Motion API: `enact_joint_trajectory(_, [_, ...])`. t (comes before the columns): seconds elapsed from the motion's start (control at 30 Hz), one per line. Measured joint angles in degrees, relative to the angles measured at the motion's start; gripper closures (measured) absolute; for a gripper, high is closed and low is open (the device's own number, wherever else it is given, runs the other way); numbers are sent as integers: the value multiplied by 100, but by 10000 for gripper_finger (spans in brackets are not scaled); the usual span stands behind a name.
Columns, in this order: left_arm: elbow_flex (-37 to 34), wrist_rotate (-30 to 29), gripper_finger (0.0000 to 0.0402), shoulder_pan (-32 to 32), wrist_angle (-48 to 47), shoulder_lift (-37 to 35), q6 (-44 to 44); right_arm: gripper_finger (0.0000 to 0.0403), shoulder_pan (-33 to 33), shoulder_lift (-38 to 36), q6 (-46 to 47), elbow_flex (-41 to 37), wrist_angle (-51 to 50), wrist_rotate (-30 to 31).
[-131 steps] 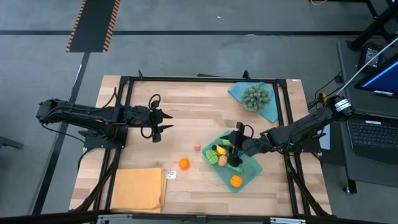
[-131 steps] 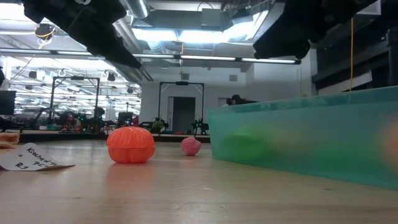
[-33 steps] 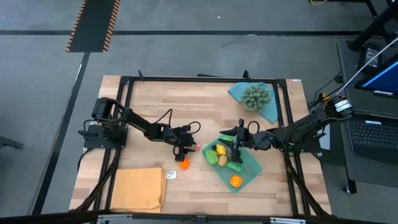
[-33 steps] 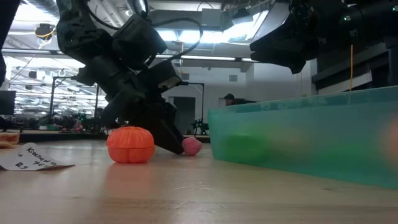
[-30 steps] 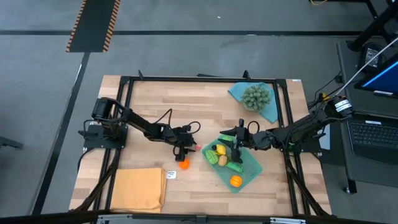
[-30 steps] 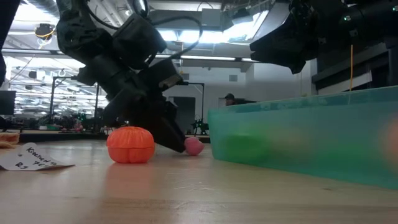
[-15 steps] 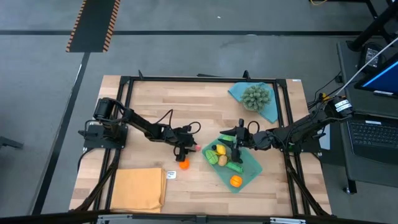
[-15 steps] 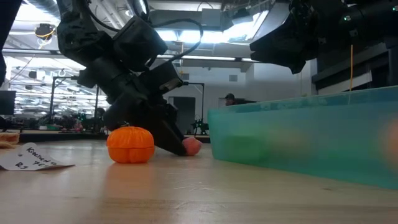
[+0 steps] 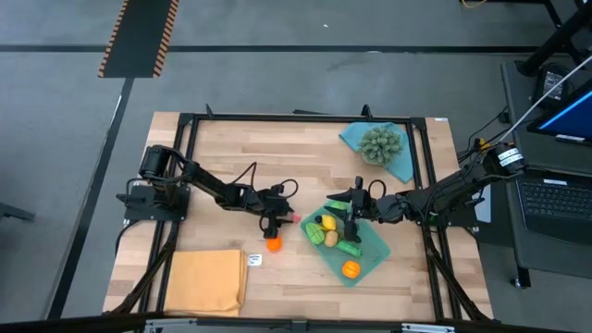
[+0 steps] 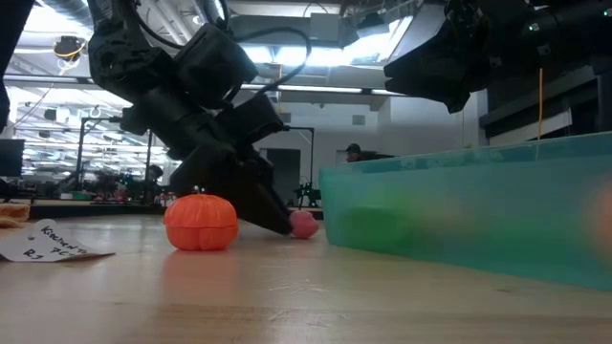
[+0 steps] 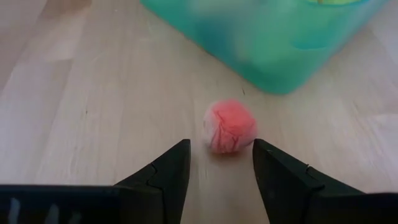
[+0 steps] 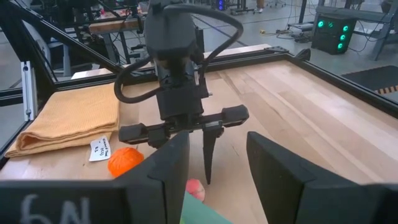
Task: Pick and placing Produce into tupperware
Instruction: Put the apricot into the green bin
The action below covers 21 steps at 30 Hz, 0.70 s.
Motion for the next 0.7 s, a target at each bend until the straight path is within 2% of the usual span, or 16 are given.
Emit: enact_joint_trajectory(0.7, [243, 33, 236, 0, 6, 260, 9, 240, 3, 0, 14, 0, 20, 0])
